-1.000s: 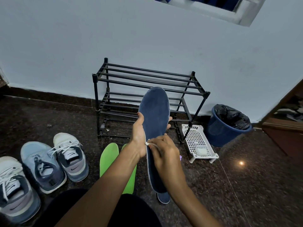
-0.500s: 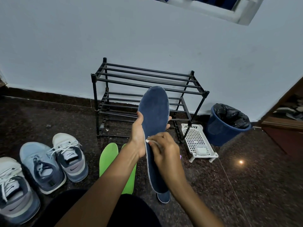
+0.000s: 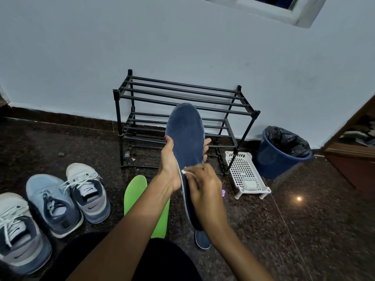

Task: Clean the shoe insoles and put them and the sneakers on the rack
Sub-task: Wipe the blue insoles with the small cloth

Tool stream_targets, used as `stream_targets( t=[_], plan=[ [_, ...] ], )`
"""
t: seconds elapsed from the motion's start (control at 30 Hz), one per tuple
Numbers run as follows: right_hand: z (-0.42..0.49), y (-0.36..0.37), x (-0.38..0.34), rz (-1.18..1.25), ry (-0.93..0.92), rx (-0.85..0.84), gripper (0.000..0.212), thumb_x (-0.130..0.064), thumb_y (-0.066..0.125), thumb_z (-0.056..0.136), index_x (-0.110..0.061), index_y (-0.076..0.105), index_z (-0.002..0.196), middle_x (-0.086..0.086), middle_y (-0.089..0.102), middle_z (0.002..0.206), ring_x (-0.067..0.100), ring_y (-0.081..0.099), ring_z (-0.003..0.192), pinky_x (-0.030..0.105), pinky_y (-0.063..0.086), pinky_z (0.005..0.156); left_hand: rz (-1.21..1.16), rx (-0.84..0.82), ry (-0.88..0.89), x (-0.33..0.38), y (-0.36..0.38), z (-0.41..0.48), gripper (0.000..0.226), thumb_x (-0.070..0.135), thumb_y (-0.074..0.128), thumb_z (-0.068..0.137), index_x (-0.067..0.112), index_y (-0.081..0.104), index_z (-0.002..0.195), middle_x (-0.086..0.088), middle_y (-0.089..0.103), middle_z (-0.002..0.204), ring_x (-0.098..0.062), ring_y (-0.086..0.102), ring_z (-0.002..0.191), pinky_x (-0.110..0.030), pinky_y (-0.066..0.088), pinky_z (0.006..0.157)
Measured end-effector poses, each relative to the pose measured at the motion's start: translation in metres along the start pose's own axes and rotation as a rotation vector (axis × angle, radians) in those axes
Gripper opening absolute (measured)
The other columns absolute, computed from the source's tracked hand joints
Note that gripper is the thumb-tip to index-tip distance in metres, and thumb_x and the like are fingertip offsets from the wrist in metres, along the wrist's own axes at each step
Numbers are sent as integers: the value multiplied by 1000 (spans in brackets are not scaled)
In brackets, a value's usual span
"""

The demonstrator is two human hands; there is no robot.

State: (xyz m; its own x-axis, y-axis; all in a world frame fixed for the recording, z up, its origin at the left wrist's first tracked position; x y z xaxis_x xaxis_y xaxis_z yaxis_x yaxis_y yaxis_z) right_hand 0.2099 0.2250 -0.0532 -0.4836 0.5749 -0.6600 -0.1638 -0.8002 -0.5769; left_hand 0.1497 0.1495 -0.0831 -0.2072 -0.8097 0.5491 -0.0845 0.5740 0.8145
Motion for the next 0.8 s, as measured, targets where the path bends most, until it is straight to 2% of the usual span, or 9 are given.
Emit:
stream_targets(
  t=[0.1, 0.23, 0.33, 0.43, 0.5, 0.6, 0.67, 0.7, 0.8],
  plan=[
    [23, -8, 13, -57, 35, 52, 14, 1, 55, 86, -4, 67, 92, -1, 50, 89, 19, 54, 87, 12, 37, 77, 33, -12, -24, -1, 2, 0, 84, 66, 12, 92, 0, 58, 117, -20, 61, 122, -26, 60, 100, -35, 46, 89],
    [39, -11, 20, -80, 59, 80, 14, 2, 55, 86, -2, 67, 92, 0, 50, 88, 21, 54, 86, 12, 36, 77, 49, -36, -59, -1, 2, -1, 91, 70, 9, 89, -2, 57, 119, -20, 59, 126, -27, 59, 109, -36, 46, 90],
    [28, -7, 15, -74, 51, 37, 15, 2, 56, 86, -3, 68, 92, 0, 51, 87, 18, 53, 84, 8, 34, 74, -30, -11, -46, -1, 1, 0, 88, 67, 11, 91, -3, 54, 120, -25, 57, 126, -30, 57, 114, -37, 42, 100],
    [11, -8, 14, -1, 55, -19, 16, 1, 58, 85, -8, 69, 91, -3, 55, 88, 16, 56, 88, 14, 40, 81, -74, 8, -31, 1, 0, 2, 86, 67, 14, 92, -4, 52, 123, -27, 57, 125, -31, 58, 114, -38, 43, 99],
    [8, -14, 16, 8, 76, 7, 16, -2, 60, 84, -12, 69, 89, -6, 57, 88, 9, 54, 90, 8, 37, 81, -76, 23, -42, 0, 1, 1, 83, 66, 18, 92, -3, 49, 127, -28, 56, 126, -32, 56, 116, -40, 42, 100],
    [13, -18, 20, 117, 164, 37, 18, -2, 61, 84, -19, 66, 85, -9, 58, 86, -8, 54, 85, 0, 35, 75, -29, 57, -42, 2, 1, 0, 68, 57, 29, 95, 3, 49, 131, -27, 55, 128, -33, 54, 119, -40, 42, 96],
    [17, -19, 24, 180, 224, 76, 21, -4, 63, 82, -24, 65, 81, -10, 61, 84, -6, 57, 83, 3, 40, 75, -1, 56, -39, 4, 2, -2, 57, 48, 40, 93, 4, 54, 125, -28, 56, 126, -34, 55, 118, -39, 47, 90],
    [19, -20, 24, 186, 238, 101, 19, -4, 64, 82, -24, 65, 82, -10, 62, 83, -4, 58, 82, 4, 41, 74, 23, 45, -42, 5, 4, -3, 52, 45, 45, 91, 3, 58, 119, -27, 57, 125, -34, 55, 118, -39, 47, 92],
    [24, -22, 24, 180, 260, 136, 12, -5, 63, 82, -14, 69, 87, -7, 63, 84, -5, 57, 80, 2, 40, 72, 148, 6, -105, 0, 11, -8, 45, 35, 56, 80, 2, 63, 110, -19, 62, 122, -25, 58, 115, -36, 46, 97]
  ],
)
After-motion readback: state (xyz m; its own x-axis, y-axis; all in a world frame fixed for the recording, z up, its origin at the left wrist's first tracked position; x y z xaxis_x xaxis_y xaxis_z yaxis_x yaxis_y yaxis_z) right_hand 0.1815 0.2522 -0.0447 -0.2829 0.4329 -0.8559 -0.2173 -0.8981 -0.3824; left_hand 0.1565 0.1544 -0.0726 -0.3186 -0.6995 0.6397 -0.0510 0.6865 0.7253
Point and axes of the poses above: each hand's wrist, its own z-axis towards the middle knuckle, its own y-axis out of the palm, x = y × z, the point moved 5 cm from there along z, towards the middle knuckle
